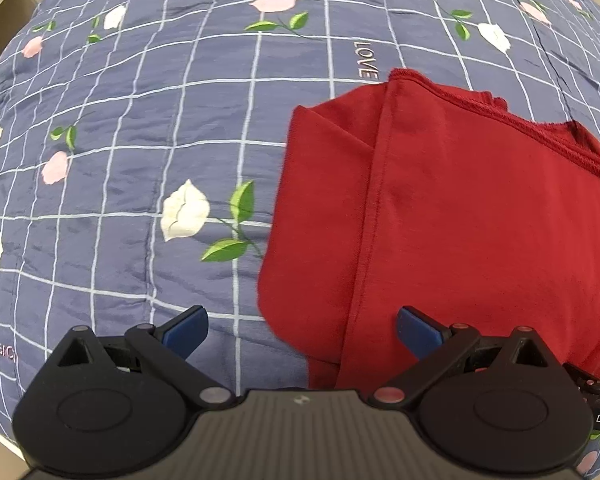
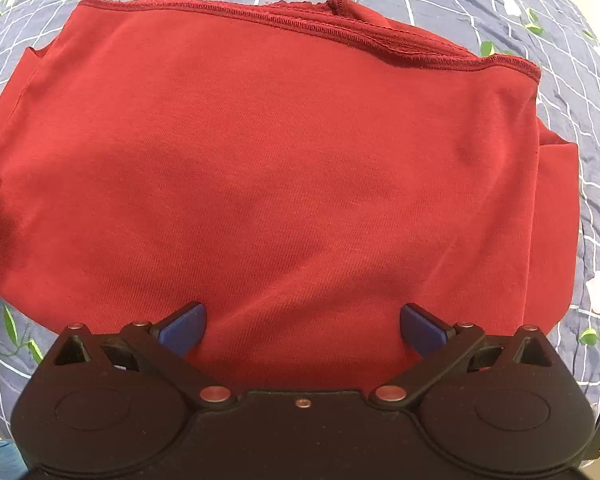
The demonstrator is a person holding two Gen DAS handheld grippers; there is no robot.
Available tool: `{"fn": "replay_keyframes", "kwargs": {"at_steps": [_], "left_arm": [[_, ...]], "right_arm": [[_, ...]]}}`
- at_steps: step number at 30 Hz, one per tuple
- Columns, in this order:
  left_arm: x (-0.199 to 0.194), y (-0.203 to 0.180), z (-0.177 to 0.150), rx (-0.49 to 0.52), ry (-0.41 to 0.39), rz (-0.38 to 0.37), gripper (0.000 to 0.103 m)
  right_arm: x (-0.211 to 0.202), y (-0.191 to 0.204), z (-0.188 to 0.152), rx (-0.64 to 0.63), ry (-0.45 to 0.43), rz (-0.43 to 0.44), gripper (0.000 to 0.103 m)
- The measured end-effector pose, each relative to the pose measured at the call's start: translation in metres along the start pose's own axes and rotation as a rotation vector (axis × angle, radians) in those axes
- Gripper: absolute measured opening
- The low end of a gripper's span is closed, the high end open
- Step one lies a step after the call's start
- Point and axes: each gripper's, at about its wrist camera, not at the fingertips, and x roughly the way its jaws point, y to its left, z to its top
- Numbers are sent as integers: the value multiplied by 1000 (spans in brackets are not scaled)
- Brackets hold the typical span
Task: Fold small clothes
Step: 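Lower both tools toward the folded sweater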
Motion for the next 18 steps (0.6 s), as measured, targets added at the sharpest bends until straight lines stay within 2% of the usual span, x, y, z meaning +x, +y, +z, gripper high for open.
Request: {"fn": "replay_keyframes", "kwargs": {"at_steps": [9,18], "left_arm": [[12,-5,-2,7,45,-5,102],[22,11,-21,-107,110,-70,102]], "right_arm": [[-1,0,-3,7,-11,-2,103],[-2,0,-2,8,-12,-5,103]]}}
